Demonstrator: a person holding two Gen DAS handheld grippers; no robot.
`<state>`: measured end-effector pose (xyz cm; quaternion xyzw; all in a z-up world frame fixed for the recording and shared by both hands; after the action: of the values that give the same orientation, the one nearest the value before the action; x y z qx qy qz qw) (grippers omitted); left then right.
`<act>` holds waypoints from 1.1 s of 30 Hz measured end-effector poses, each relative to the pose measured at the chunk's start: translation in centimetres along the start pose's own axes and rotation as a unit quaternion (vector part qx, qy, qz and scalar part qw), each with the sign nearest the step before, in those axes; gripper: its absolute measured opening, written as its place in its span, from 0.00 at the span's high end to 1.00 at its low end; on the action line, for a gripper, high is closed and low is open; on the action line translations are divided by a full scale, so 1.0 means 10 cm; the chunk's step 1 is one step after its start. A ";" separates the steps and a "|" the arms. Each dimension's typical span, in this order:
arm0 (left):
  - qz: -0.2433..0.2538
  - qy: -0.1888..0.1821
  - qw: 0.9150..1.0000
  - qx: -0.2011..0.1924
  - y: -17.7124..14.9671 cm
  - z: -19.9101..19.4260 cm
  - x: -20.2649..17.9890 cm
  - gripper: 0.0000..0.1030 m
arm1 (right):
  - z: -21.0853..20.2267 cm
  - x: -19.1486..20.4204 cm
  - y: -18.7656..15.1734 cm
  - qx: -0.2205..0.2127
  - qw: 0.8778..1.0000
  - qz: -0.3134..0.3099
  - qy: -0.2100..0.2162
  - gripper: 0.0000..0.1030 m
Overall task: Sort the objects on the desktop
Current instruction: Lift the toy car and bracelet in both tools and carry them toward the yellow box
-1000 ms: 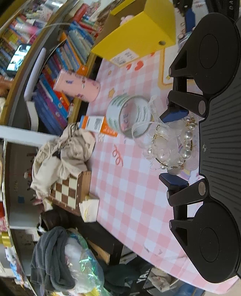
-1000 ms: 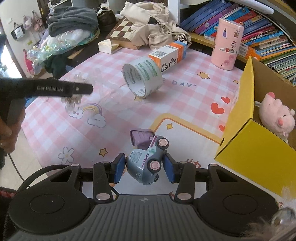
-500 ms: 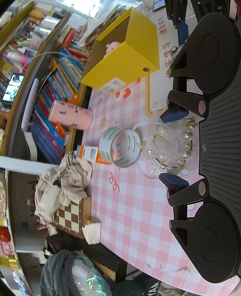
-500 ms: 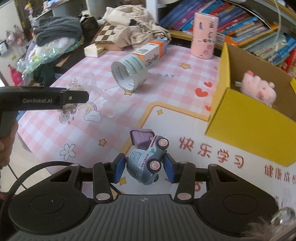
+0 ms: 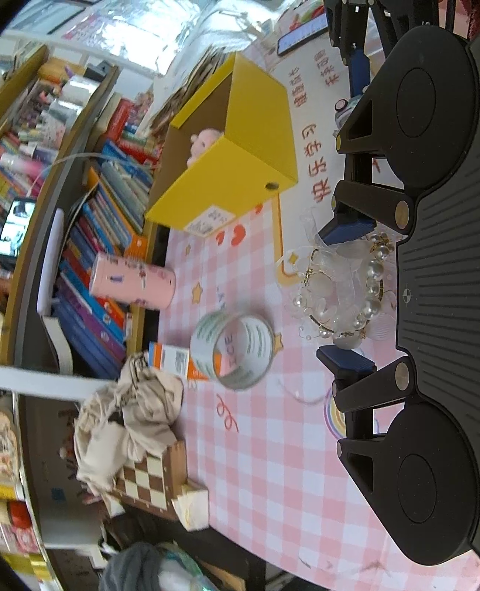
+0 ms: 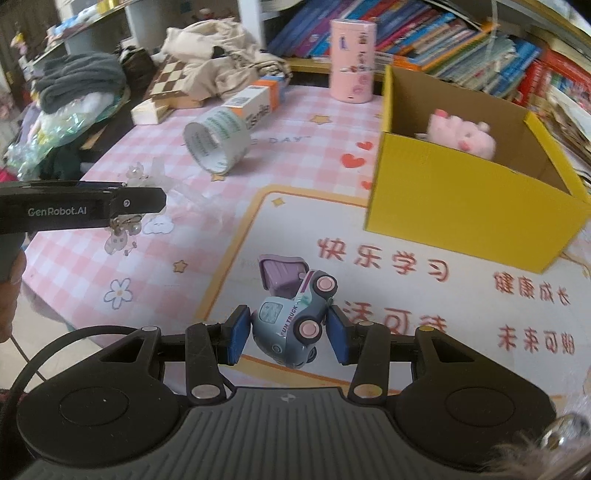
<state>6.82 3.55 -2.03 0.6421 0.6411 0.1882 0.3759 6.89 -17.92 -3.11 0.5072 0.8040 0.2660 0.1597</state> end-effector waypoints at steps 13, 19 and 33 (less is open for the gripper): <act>0.033 -0.041 0.999 0.014 0.04 0.18 -0.37 0.44 | -0.15 -0.40 -0.20 -0.002 0.998 0.054 -0.038 0.59; 0.053 -0.060 0.997 0.021 0.06 0.26 -0.61 0.44 | -0.21 -0.62 -0.28 -0.004 0.996 0.078 -0.049 0.59; 0.097 -0.103 0.989 0.040 0.08 0.48 -1.14 0.44 | -0.32 -1.03 -0.45 -0.003 0.991 0.115 -0.070 0.59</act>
<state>9.61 -8.55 -1.81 0.7318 0.5404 0.1306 0.3942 6.34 -29.60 -3.31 0.6133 0.7265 0.2485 0.1852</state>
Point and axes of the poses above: each gripper's, at about its wrist camera, not at the fingertips, and z roughly the way its jaws point, x to its left, y to its top, the point moved 1 cm from there along z, roughly the way its jaws point, and after that the axes turned 5 degrees about -y, right-handed, at the moved point
